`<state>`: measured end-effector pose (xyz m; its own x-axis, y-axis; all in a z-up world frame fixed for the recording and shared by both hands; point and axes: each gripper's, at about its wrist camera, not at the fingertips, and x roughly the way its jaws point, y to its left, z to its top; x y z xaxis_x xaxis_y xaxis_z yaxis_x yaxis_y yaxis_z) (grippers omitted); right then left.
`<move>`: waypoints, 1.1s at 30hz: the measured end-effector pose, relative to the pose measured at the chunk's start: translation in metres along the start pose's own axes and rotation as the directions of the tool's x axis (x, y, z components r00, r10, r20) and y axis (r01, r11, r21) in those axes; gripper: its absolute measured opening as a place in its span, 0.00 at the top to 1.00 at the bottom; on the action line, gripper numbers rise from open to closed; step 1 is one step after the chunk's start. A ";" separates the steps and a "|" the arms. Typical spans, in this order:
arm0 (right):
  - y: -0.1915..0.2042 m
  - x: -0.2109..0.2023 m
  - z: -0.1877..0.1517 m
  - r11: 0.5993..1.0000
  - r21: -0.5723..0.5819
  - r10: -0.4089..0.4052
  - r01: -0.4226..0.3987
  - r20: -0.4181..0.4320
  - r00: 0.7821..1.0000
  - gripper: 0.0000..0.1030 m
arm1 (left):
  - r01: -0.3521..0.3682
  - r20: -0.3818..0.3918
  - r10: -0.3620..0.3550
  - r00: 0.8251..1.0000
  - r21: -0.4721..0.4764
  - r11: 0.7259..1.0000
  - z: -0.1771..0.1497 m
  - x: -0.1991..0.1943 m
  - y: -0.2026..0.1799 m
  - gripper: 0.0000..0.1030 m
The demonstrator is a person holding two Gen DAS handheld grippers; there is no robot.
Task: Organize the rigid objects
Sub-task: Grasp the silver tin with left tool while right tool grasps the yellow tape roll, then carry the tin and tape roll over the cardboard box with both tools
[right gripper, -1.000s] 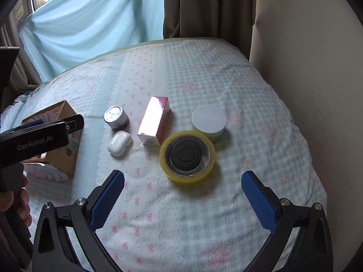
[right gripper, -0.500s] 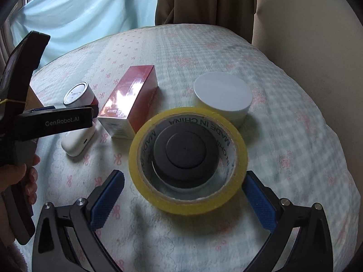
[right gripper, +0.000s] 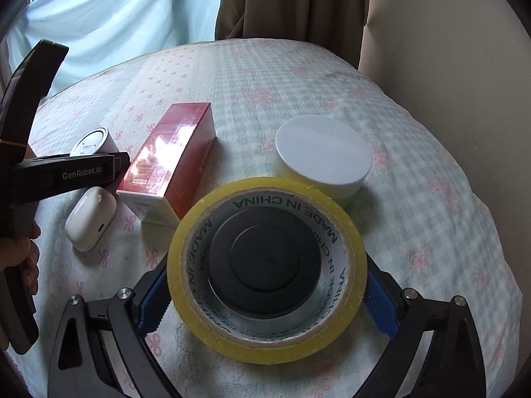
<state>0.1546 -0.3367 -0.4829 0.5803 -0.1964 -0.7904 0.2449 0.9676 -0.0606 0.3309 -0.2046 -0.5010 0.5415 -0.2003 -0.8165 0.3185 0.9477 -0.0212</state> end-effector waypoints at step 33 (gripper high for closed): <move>-0.018 -0.238 0.107 1.000 0.012 0.021 -0.023 0.148 0.989 0.06 | 0.003 0.188 0.018 0.982 -0.108 0.994 0.050 -0.297 0.003 0.51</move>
<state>0.0948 -0.3242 -0.2286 0.6938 -0.1976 -0.6925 0.2411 0.9699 -0.0352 0.2099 -0.1543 -0.2294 0.6839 -0.2267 -0.6935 0.2342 0.9684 -0.0856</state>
